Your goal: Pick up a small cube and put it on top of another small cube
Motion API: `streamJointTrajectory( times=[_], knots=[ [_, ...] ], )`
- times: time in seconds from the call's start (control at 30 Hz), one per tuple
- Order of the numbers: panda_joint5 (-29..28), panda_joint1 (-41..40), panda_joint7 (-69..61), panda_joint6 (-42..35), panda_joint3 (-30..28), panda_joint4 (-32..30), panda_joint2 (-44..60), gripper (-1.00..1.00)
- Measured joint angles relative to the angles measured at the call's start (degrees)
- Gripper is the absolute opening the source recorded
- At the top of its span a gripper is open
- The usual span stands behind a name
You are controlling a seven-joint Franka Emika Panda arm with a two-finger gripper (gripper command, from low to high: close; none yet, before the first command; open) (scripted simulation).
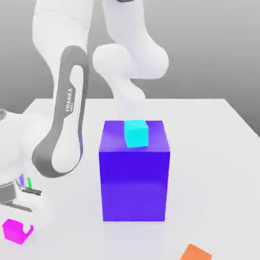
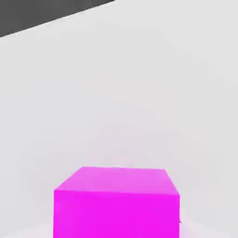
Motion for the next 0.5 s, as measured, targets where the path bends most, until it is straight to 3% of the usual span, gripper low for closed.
streamJointTrajectory(
  times=[0.33, 0.4, 0.5],
  knots=[
    [-15.17, -5.52, 4.36, -2.64, -13.42, -13.84, -18.62, -1.00],
    [-15.55, -7.85, 3.64, -2.19, -13.82, -15.81, -20.11, -1.00],
    [-11.74, -7.45, 0.58, 0.23, -12.46, -16.05, -17.58, -1.00]
  ],
)
